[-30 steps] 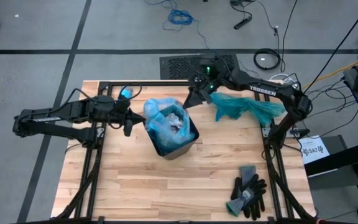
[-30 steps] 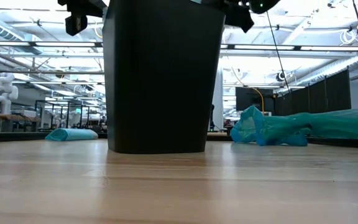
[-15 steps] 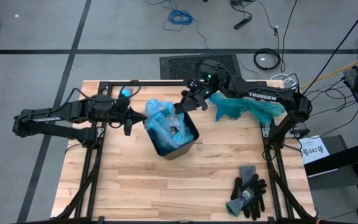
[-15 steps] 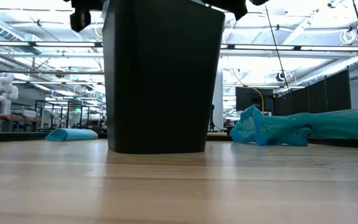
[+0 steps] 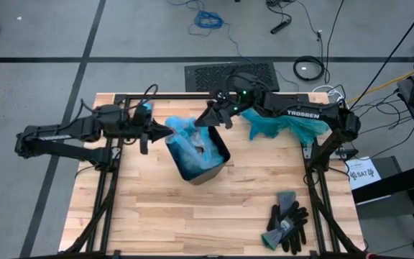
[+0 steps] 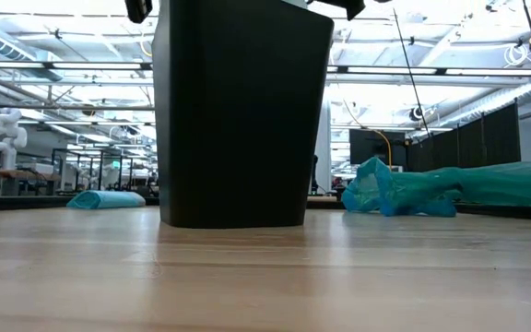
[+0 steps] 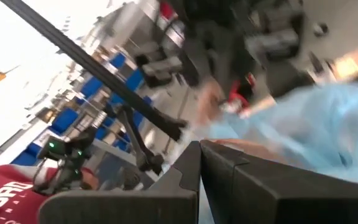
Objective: Place trash/remove bag and relplace
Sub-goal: Remove the blue trash bag from the trash bin
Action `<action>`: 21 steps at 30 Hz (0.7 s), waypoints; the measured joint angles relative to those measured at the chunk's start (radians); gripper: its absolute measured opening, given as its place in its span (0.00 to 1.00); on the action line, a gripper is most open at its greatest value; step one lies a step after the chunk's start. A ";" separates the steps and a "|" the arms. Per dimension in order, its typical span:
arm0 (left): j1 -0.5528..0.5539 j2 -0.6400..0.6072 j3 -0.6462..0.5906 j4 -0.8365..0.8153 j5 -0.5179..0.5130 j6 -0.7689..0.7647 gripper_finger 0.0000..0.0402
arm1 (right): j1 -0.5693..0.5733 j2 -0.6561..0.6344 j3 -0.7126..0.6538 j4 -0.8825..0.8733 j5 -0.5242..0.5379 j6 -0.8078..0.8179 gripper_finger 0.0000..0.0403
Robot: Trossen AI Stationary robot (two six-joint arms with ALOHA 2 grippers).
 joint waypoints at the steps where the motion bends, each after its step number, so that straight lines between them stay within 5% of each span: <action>1: 0.000 0.012 0.010 -0.007 0.002 0.000 0.00 | 0.001 0.000 0.000 0.028 0.003 0.002 0.00; 21: 0.048 0.187 0.199 -0.038 0.092 0.107 0.00 | 0.040 0.031 0.000 0.194 0.052 0.027 0.33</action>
